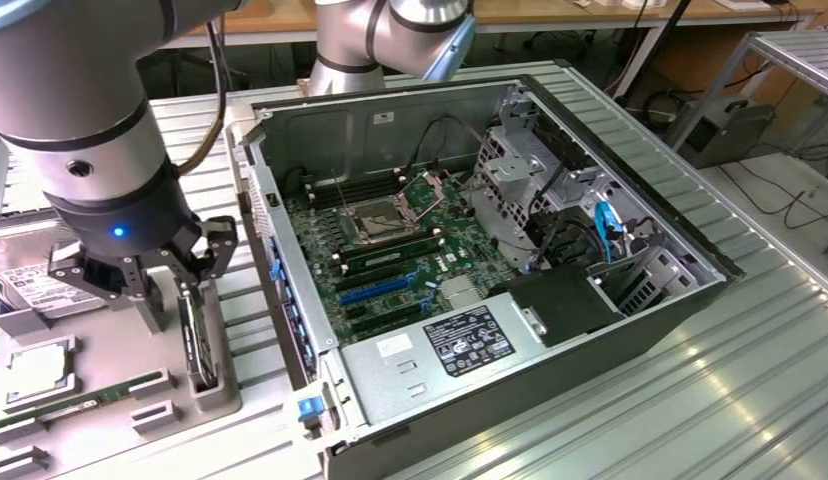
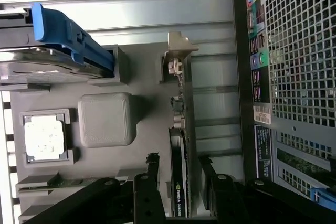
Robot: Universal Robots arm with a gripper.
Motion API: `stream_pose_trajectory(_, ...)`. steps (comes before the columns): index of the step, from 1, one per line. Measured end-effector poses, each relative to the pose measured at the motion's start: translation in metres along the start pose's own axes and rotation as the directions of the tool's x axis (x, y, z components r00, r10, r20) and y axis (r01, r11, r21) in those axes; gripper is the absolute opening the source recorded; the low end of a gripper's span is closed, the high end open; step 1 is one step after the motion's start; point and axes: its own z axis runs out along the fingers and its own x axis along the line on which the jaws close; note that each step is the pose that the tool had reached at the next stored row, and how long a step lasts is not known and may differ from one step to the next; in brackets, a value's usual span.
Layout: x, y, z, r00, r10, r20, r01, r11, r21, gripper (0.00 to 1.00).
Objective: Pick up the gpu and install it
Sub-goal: 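Pick up the gpu and move the gpu toward the slot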
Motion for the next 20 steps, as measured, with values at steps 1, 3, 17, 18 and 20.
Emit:
stream_pose_trajectory(1, 0.0, -0.0009, 0.0017, 1.0, 0.0, 0.0002, 0.0, 1.0, -0.0001, 0.42)
stream_pose_trajectory(3, 0.0, -0.0019, 0.0059, 1.0, 0.0, 0.0001, 0.0, 1.0, 0.0, 0.42)
stream_pose_trajectory(17, 0.0, -0.0028, 0.0269, 1.0, 0.009, 0.0002, -0.009, 1.0, 0.0005, 0.42)
stream_pose_trajectory(18, 0.0, -0.0028, 0.0272, 1.0, 0.009, 0.0004, -0.009, 1.0, 0.0003, 0.42)
stream_pose_trajectory(20, 0.0, -0.0028, 0.0274, 1.0, 0.009, 0.0004, -0.009, 1.0, 0.0003, 0.42)
